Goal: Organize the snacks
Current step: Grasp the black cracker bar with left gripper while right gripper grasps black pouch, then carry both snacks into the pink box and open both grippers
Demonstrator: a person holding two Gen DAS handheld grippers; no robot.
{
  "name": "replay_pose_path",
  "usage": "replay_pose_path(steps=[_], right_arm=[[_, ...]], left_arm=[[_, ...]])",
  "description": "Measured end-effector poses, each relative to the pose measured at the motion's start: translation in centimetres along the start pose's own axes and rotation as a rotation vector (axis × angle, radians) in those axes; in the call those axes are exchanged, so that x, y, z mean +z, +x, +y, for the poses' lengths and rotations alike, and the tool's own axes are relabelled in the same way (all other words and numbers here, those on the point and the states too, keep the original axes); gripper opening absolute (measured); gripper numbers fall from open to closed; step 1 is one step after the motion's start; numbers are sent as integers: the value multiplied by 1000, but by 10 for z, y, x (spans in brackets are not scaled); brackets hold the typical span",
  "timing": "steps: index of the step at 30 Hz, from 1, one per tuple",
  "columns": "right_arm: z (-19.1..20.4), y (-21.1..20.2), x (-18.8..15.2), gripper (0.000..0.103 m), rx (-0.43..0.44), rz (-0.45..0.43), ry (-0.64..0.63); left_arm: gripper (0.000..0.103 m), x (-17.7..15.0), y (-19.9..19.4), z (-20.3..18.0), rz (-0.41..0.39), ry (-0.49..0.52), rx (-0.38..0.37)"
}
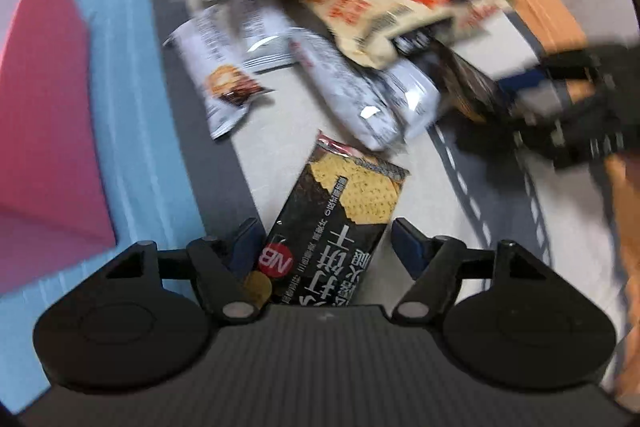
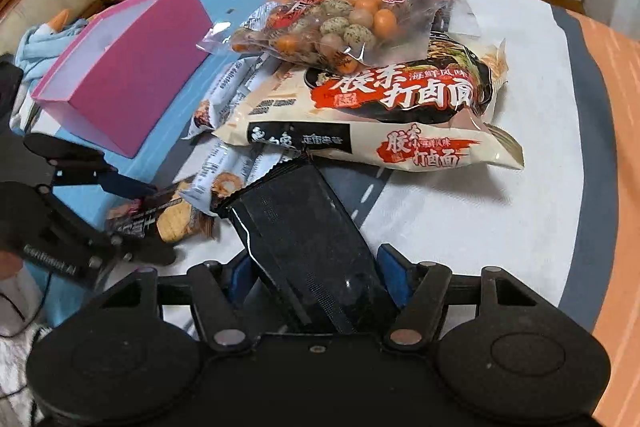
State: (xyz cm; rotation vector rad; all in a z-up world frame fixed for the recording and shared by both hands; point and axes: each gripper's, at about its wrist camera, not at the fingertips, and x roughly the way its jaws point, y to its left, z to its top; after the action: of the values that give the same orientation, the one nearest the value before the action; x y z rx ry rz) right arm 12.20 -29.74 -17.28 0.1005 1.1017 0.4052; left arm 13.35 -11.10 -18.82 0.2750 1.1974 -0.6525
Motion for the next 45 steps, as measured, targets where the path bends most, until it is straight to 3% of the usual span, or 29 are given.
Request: replay_pose_path(steps=[3, 6, 9, 10, 13, 14, 19, 29, 37, 45], right_arm=[[3, -1, -10, 74, 2, -17, -76], [10, -2, -18, 84, 9, -5, -210], [11, -5, -25, 85, 23, -7, -277], [8, -6, -25, 84, 35, -12, -262], [-3, -10, -21, 59, 58, -38, -203], [-6, -13, -20, 59, 76, -45, -187], [7, -19, -23, 58, -19, -80, -211], [34, -34, -18, 58, -117, -43, -87], [58, -50, -14, 58, -128, 45, 3], [105, -77, 1, 58, -33, 72, -38]], left_arm=[[72, -8, 2, -13, -11, 118, 32], [71, -13, 3, -15, -33, 155, 34], [57, -18, 0, -9, -48, 151, 19], [55, -18, -2, -5, -52, 133, 7], [53, -17, -4, 12, -52, 77, -30], [53, -18, -6, 14, -50, 65, -31], [53, -14, -9, 6, -23, 7, 5], [53, -25, -20, -6, 22, -74, 74], [53, -42, -56, -8, 52, -68, 112], [53, -63, -106, -1, 68, -110, 92]])
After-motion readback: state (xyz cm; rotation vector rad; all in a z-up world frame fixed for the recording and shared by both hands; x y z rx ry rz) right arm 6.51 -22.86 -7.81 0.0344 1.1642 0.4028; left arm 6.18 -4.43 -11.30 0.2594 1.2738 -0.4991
